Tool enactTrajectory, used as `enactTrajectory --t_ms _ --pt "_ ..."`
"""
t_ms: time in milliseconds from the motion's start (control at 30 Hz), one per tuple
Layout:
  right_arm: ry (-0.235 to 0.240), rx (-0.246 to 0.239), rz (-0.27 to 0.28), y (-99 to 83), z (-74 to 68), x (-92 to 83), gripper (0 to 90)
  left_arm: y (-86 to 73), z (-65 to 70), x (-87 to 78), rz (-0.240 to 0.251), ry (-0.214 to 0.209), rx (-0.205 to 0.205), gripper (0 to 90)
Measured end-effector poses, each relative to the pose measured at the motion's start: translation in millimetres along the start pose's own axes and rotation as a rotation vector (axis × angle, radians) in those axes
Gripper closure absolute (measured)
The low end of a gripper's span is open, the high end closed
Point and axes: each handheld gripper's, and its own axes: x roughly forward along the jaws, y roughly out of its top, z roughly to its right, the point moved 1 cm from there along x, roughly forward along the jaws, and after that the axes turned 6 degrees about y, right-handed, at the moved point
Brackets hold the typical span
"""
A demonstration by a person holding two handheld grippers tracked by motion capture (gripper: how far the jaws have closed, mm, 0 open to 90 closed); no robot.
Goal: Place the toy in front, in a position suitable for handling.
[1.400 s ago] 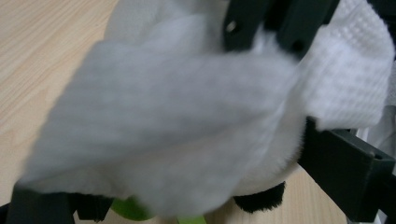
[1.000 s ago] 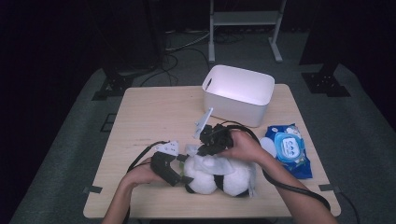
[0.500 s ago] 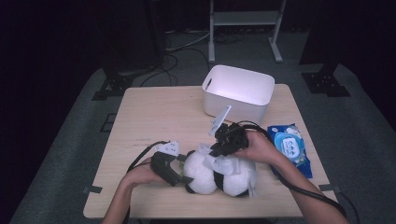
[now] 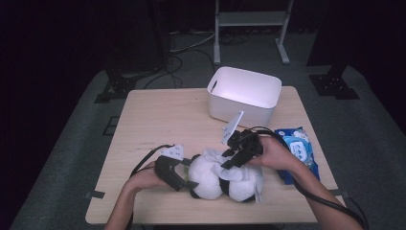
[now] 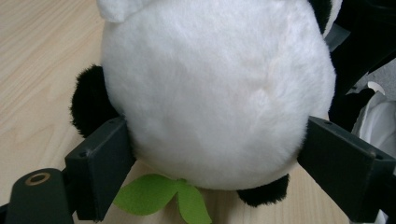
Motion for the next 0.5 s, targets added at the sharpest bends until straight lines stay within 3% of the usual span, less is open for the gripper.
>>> enactTrajectory --t_ms 133,367,500 --pt "-0.006 0.001 0.017 -2.4 0.4 7.0 56.7 0.3 0.2 0.0 -0.005 -0.002 0.001 11.5" --pt "-0.028 -0.003 0.036 -0.6 0.2 9.4 79.5 0.5 0.5 0.3 -0.004 -0.002 -0.002 11.5" --pt "-0.059 0.003 0.040 -4.8 -1.3 -3.2 80.9 0.2 0.4 0.0 -0.009 -0.003 0.004 11.5"
